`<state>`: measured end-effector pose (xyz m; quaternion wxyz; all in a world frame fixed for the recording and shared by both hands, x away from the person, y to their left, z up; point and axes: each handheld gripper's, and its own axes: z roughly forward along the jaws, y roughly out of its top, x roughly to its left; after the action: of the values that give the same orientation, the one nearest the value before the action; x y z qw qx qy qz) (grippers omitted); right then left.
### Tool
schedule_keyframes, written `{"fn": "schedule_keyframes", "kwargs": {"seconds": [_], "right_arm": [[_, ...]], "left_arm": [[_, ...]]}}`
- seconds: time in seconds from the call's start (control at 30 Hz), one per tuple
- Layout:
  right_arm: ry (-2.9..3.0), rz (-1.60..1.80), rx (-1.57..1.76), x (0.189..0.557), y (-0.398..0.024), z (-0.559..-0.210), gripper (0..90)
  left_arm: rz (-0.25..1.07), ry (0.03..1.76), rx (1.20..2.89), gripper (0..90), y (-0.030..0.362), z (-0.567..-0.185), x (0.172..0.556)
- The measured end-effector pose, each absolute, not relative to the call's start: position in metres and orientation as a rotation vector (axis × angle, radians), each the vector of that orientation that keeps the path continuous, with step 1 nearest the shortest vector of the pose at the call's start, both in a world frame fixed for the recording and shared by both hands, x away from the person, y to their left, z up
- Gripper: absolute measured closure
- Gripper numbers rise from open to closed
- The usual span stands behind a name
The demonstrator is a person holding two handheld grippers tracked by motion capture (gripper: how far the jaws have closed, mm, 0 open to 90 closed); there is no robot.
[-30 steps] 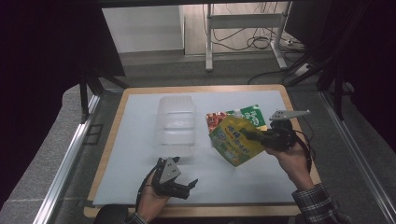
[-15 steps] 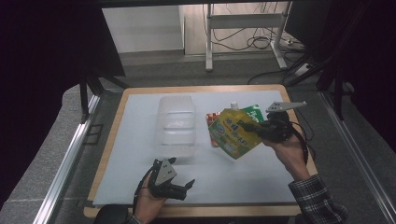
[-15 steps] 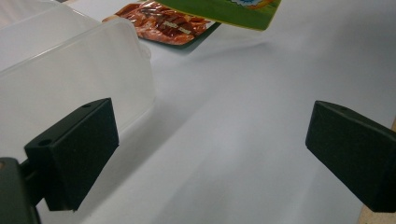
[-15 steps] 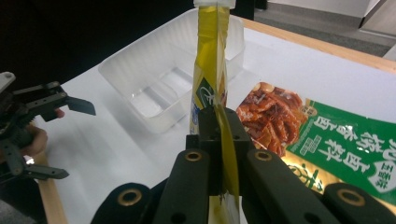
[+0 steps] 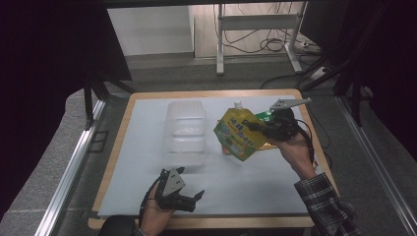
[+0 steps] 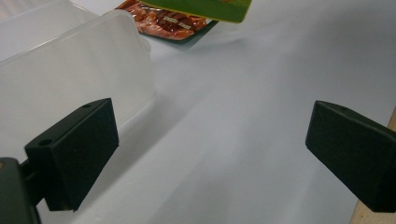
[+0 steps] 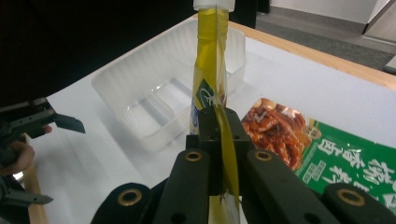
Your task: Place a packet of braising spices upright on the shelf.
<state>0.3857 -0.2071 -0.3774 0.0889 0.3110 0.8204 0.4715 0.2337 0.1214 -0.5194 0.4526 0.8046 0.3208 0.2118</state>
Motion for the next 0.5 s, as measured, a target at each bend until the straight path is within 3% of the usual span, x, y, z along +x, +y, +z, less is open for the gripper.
{"fn": "schedule_keyframes", "kwargs": {"seconds": [0.5], "right_arm": [[2.425, 1.415, 0.918, 0.411, -0.194, -0.367, 88.9]], "left_arm": [[0.497, 0.799, 1.983, 3.7, 0.122, -0.518, 0.234]]}}
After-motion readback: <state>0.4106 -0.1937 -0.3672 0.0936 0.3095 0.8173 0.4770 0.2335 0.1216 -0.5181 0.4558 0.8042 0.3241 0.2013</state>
